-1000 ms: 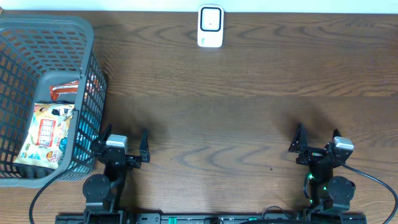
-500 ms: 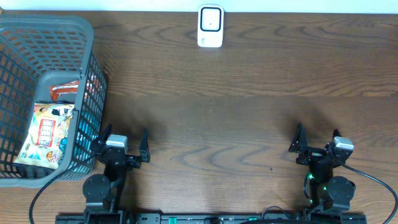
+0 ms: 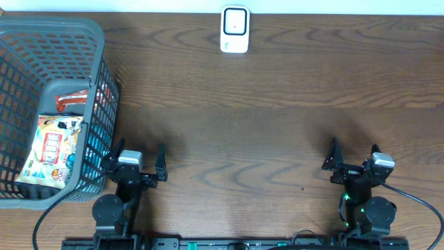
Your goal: Scan the item barcode
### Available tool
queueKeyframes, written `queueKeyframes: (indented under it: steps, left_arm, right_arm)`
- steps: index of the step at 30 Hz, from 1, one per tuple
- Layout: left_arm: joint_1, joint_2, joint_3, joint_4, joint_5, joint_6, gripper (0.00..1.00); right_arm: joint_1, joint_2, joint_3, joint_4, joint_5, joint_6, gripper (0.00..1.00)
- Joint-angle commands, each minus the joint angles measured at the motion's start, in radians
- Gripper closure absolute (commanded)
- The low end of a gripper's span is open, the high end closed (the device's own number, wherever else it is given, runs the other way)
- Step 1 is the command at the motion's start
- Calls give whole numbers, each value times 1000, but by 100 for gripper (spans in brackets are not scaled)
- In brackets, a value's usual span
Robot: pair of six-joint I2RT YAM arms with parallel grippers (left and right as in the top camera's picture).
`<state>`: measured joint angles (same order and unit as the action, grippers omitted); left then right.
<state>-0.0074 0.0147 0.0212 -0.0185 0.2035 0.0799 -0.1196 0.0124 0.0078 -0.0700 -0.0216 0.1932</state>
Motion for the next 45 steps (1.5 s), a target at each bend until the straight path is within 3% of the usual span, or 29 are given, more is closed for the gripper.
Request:
queueKeyframes:
  steps: [1,31,45]
  left_arm:
    - [5,-4,-17,-33,13,13,2]
    - [4,-4,-16,-22,20,13,2]
    - [4,-4,162,-23,263,-172,2]
  right_arm:
    - [-6,-3,-2,-2,12,-11,1]
    - [-6,-3,-2,-2,12,-11,1]
    - [-6,-3,-2,-2,12,-11,1]
